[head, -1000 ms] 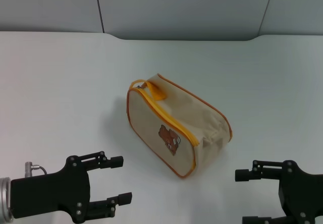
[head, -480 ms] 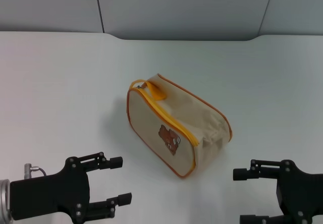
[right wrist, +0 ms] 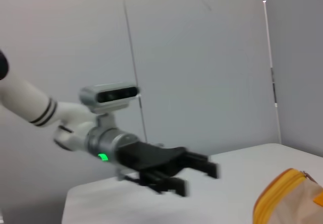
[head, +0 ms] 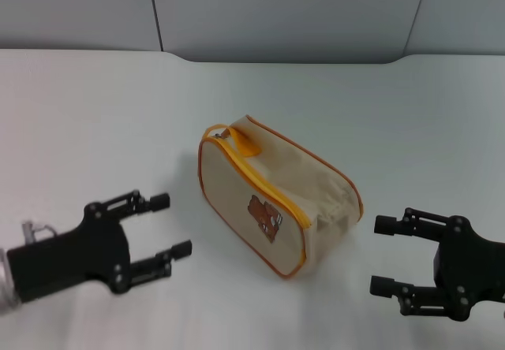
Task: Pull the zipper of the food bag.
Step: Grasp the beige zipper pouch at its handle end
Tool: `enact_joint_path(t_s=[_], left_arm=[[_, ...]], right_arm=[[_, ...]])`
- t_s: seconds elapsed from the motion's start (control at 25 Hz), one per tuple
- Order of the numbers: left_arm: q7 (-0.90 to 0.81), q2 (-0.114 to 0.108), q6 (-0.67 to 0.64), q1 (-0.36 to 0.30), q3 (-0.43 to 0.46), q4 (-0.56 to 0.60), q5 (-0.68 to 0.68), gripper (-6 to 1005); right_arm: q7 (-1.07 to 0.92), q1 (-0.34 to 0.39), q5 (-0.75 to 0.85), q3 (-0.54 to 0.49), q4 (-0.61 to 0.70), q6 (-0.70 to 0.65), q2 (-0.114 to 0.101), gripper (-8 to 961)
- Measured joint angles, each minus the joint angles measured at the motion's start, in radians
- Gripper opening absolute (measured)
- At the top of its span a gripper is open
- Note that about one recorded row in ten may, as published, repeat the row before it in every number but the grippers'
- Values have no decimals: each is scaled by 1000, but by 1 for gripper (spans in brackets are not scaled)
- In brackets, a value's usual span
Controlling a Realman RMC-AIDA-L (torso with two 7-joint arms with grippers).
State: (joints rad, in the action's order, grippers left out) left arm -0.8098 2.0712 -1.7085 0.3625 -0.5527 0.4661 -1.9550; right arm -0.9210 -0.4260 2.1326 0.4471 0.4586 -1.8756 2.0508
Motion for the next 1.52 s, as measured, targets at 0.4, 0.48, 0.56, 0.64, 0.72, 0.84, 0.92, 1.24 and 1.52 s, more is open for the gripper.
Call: enact_joint_path(t_s=[0.4, 0.48, 0.56, 0.64, 0.72, 0.84, 0.92, 1.24, 1.52], left_arm=[[114, 4, 307, 205, -33, -7, -15, 729], [109, 3, 329, 221, -55, -5, -24, 729], [74, 3, 426, 261, -151, 8, -42, 730], [72, 6, 458, 270, -176, 10, -42, 730], [76, 8, 489, 276, -194, 9, -41, 731], [85, 9, 536, 292, -214, 4, -31, 733], [92, 9, 543, 293, -215, 3, -19, 735], [139, 8, 541, 298, -251, 3, 23, 736], [111, 9, 506, 262, -349, 23, 36, 735]], right_arm=[[-5, 26, 8, 0, 2, -12, -7, 790], [-6, 28, 8, -1, 2, -14, -7, 790], [-7, 35, 9, -2, 2, -19, -8, 790], [-8, 37, 9, -2, 2, -20, -8, 790], [-12, 39, 9, -1, 2, -20, -9, 790], [-19, 40, 9, 1, 2, -20, -9, 790], [-19, 40, 9, 1, 2, -20, -9, 790], [-19, 40, 10, 4, 2, -23, -9, 790], [-19, 40, 10, 5, 2, -24, -9, 790]])
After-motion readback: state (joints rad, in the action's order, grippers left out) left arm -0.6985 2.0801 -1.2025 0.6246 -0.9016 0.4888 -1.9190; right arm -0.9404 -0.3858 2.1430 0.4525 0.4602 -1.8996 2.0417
